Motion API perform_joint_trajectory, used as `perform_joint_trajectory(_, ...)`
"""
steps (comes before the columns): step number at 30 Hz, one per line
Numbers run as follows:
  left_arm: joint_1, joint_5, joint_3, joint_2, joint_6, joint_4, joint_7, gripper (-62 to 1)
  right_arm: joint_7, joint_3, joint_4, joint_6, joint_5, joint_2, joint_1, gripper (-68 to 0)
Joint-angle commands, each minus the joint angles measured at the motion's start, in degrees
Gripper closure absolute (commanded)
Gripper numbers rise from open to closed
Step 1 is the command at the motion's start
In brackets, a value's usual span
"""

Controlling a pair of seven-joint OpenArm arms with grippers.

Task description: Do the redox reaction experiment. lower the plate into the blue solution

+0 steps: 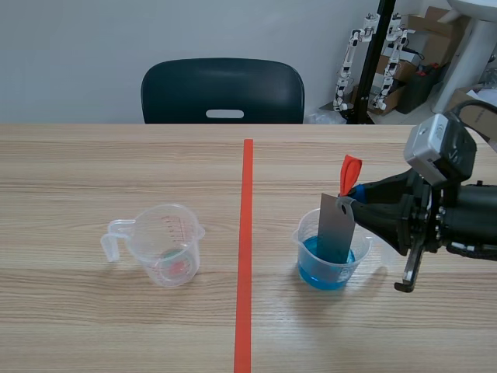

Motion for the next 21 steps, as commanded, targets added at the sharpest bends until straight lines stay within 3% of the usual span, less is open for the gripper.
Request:
perform_joint_trajectory(1, 0.5, -0.4, 0.0, -0.3, -0.1, 0.8, -2.6, -62.3, 0.5, 0.5, 0.4, 0.5, 0.4, 0.9, 0.6, -0.6)
perform_joint_trajectory(21, 0.5, -0.4, 0.0, -0.3, -0.1, 0.8, -2.6, -62.3, -0.9, 0.5, 0.4, 0.5, 0.4, 0.9, 0.5, -0.6)
